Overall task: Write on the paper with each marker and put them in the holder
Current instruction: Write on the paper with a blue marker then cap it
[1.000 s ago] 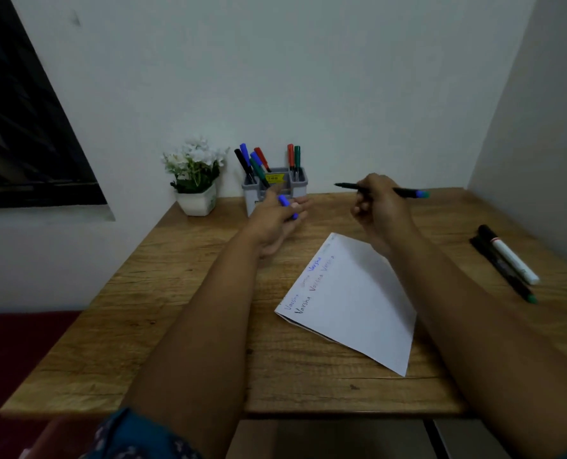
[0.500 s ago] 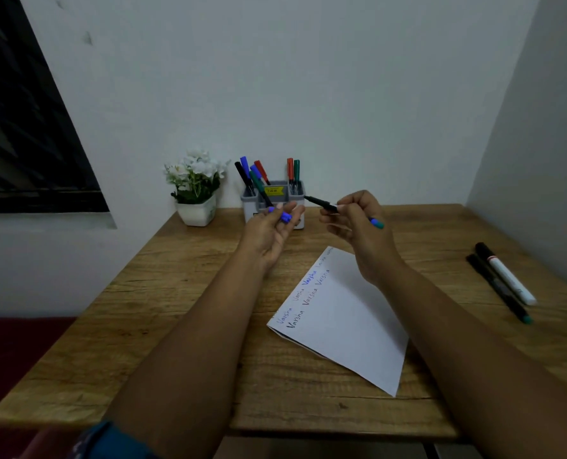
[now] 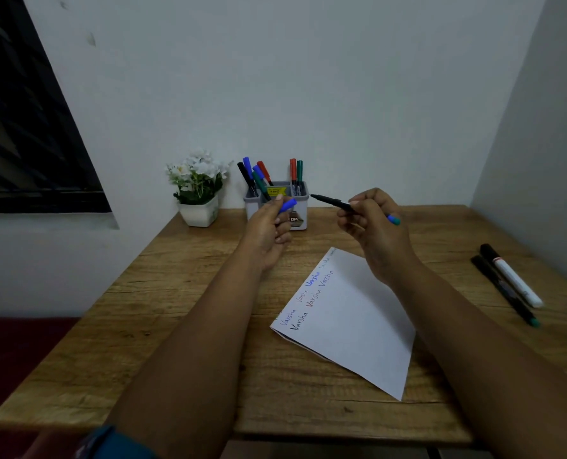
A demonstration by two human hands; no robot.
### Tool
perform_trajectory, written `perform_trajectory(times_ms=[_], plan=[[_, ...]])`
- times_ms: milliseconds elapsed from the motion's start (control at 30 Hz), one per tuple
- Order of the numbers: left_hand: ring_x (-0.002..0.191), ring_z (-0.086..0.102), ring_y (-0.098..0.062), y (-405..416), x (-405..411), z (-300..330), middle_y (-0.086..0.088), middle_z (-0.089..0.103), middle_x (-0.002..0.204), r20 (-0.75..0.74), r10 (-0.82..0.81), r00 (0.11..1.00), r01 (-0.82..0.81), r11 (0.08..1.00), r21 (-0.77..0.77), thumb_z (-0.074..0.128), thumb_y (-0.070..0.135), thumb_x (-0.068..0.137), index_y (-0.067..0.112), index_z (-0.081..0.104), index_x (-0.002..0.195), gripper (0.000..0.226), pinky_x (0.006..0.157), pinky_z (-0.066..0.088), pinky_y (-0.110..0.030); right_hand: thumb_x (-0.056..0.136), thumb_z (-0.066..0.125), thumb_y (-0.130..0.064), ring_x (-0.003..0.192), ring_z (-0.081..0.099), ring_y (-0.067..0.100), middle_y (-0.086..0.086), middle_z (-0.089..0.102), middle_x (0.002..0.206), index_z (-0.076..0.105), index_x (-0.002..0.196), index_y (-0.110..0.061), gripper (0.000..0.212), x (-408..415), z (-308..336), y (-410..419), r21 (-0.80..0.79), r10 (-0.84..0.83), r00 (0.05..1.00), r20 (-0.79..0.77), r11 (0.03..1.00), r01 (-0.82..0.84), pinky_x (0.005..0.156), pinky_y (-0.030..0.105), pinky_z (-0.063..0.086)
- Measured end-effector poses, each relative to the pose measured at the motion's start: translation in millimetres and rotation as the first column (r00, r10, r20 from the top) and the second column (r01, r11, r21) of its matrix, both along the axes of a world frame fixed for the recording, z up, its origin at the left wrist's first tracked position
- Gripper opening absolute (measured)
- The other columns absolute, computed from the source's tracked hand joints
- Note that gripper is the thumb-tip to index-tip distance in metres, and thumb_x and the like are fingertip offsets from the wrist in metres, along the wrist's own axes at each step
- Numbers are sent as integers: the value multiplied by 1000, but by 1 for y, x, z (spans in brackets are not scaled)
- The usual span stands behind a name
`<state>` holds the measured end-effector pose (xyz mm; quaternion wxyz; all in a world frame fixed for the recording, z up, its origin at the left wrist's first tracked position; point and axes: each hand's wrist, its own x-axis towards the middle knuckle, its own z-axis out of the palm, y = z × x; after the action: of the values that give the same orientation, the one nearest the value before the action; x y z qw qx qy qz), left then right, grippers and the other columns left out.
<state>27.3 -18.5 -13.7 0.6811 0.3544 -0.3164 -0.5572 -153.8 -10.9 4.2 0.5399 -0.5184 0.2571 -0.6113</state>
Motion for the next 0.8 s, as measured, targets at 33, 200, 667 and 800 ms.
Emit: perform_trajectory(times_ms=[33, 200, 667, 800], plan=[[36, 23, -3, 0, 0, 0, 9, 33, 48, 0, -5, 1000, 5, 1000, -1, 46, 28, 101, 13, 58, 94, 21, 38, 15, -18, 94, 48, 3, 68, 63, 18, 7, 63, 67, 57, 75, -11, 25, 0, 0, 1, -6, 5, 1000, -15, 1000, -5, 72, 29, 55], [36, 24, -2, 0, 0, 1, 9, 33, 47, 16, -32, 999, 33, 999, -16, 47, 26, 100, 14, 58, 91, 19, 37, 17, -17, 94, 50, 3, 72, 63, 22, 16, 64, 79, 59, 78, -7, 21, 2, -3, 4, -40, 30, 994, -102, 999, -34, 71, 27, 56], [41, 26, -5, 2, 5, -2, 11, 35, 49, 441, 2, 898, 19, 999, -43, 63, 28, 91, 20, 57, 79, 16, 39, 24, -19, 94, 59, 0, 72, 69, 18, 13, 71, 78, 60, 84, 2, 10, 2, -12, -4, -153, 17, 963, -271, 986, -61, 79, 31, 59], [45, 27, -8, 8, -1, 1, 8, 37, 49, 540, 28, 841, 14, 997, -73, 68, 32, 86, 22, 57, 74, 20, 41, 24, -21, 92, 63, -2, 78, 69, 18, 12, 71, 78, 62, 88, 5, 9, 4, -16, -5, -201, 35, 948, -316, 974, -103, 83, 29, 58]])
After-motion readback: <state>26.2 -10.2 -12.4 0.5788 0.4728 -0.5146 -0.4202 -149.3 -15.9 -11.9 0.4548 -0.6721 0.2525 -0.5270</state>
